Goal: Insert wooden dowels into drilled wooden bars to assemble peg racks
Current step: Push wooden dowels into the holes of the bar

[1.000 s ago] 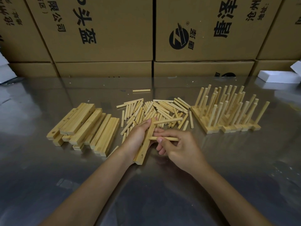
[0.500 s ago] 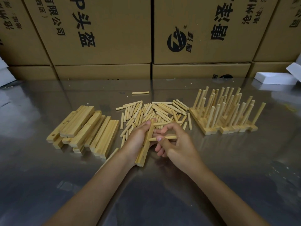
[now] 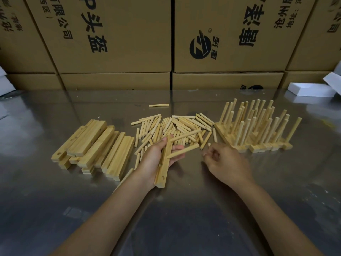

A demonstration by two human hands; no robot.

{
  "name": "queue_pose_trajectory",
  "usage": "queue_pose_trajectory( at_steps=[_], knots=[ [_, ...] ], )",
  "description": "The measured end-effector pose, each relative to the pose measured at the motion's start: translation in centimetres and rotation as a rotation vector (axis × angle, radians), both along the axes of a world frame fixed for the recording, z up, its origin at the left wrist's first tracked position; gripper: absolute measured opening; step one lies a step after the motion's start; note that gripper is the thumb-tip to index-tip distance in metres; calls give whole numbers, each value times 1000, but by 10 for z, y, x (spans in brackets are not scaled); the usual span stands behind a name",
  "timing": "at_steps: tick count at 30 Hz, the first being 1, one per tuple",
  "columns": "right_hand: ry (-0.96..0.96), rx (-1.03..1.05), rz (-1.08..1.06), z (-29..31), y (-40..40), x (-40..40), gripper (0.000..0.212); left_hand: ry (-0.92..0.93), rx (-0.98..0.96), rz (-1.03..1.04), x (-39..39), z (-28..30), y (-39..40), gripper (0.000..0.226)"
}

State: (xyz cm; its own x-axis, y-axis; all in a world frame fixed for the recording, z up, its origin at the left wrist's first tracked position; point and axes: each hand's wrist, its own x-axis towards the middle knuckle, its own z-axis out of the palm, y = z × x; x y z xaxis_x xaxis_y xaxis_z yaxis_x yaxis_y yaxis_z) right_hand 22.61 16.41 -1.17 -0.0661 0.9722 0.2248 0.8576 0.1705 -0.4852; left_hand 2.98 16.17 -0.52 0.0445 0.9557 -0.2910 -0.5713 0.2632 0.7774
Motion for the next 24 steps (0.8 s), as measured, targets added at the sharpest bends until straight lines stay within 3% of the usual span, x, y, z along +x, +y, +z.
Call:
queue_pose_trajectory(
  at_steps=[4,7,9,13,16,19,24],
  knots=[
    [-91,-107,-104,3,2,4,29,9,-11,1,0,0,1,35],
    [-57,-201,-129,6,5,8,28,-7,-13,4,0,1,0,35],
    [99,-279,-37,12,4,9,27,-22,-18,8,0,1,-1,35],
    [608,-573,318,30,-15,-7,15,-41,-25,23,0,3,-2,36],
    [788,-612,559,39,-30,-23,7,-11,-24,-12,-1,3,-4,39],
    [719,-520,622,40,-38,-33,5,10,-48,-56,-3,4,-6,40],
    [492,-331,584,31,-41,-38,23,7,-50,-49,-4,4,-3,35]
  ],
)
